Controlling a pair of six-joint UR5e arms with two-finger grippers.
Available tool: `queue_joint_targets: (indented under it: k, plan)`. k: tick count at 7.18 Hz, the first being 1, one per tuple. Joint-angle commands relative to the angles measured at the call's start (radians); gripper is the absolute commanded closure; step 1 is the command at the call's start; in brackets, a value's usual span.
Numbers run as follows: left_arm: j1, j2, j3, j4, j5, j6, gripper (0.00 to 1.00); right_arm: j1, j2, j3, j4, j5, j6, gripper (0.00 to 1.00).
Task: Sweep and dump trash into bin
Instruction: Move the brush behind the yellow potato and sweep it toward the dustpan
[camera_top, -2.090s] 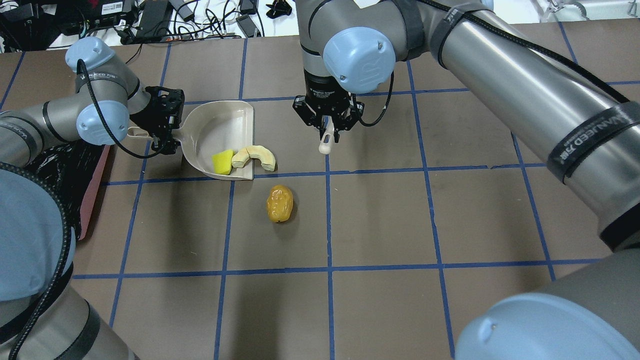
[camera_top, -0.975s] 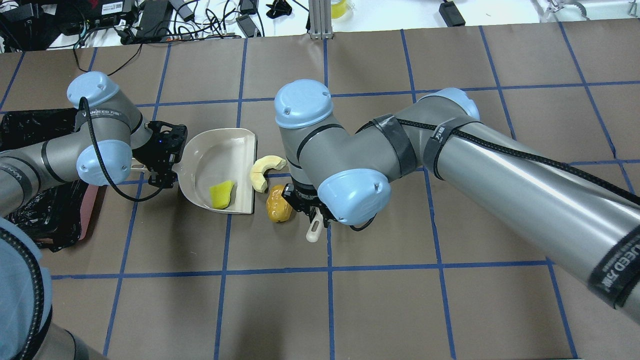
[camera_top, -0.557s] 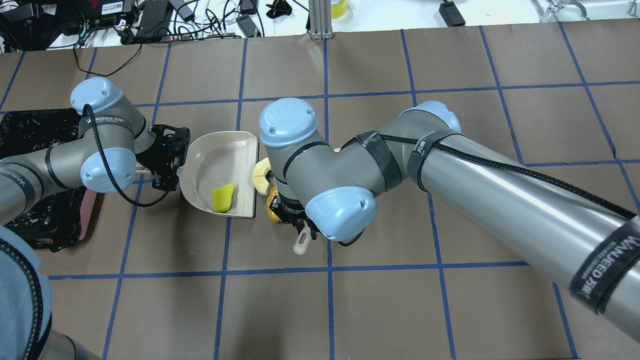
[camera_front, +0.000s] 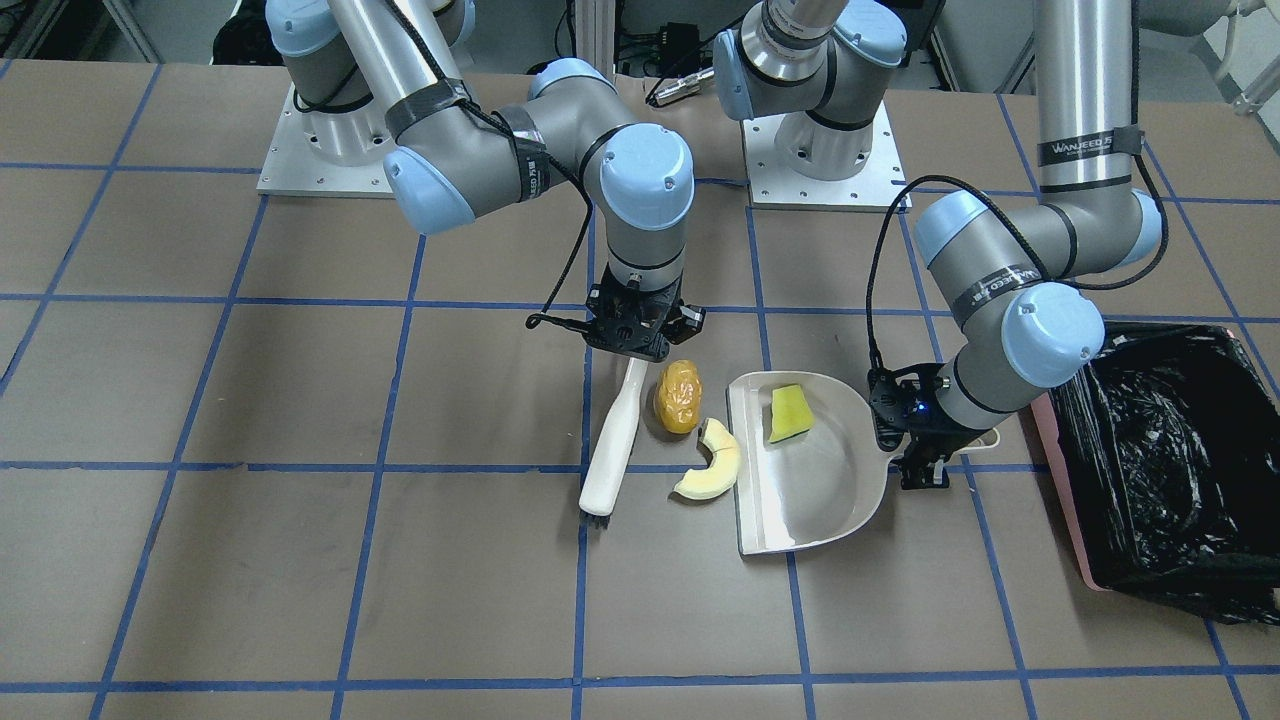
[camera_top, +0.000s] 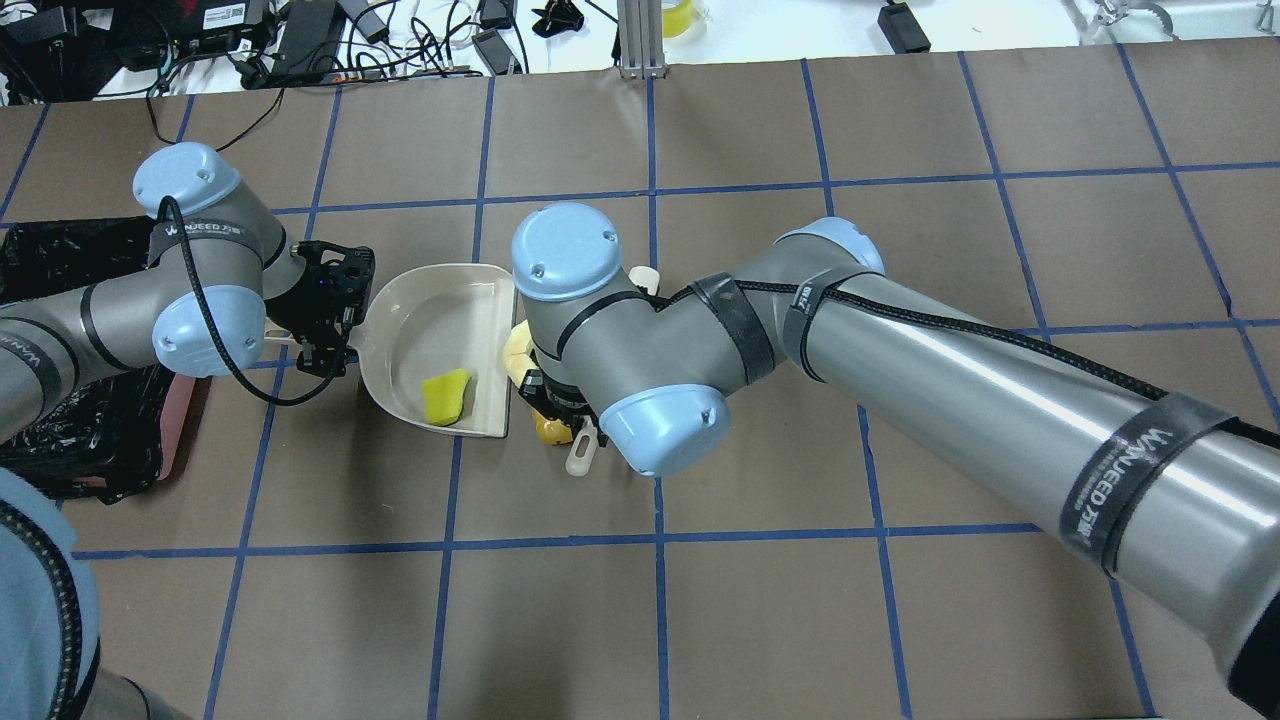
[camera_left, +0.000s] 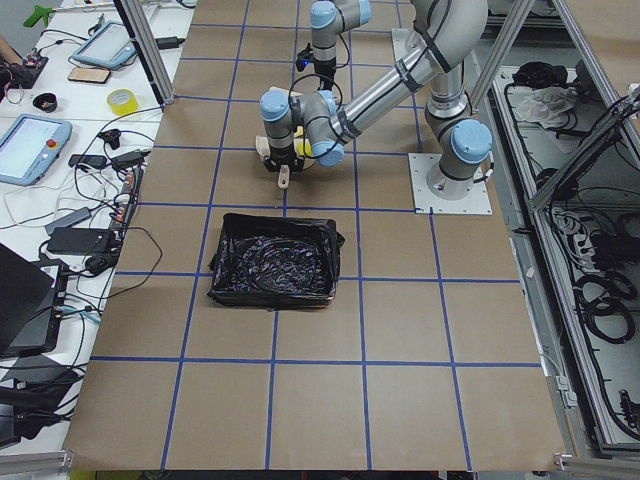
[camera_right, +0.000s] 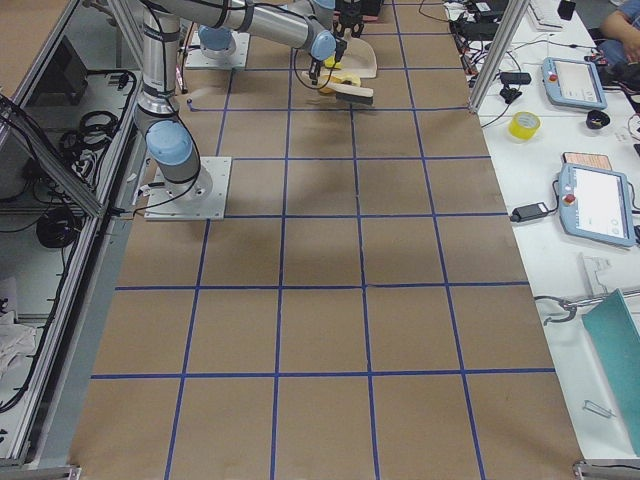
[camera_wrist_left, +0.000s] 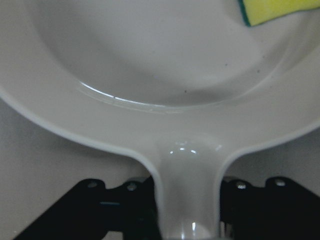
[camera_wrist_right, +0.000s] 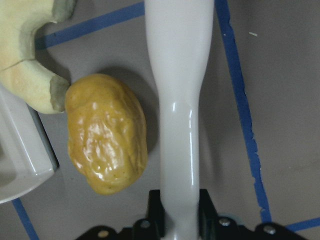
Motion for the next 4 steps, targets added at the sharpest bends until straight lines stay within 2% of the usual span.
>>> queue_joint_targets:
  k: [1,4]
  plan:
    - [0.0,0.003,0.001,-0.002,0.001,-0.007,1.0,0.029,0.009,0.005,-0.004,0.0,-0.025,1.0]
    - [0.0,0.003,0.001,-0.002,-0.007,-0.008,1.0,0.077,0.061,-0.056,-0.007,0.003,-0.013,1.0]
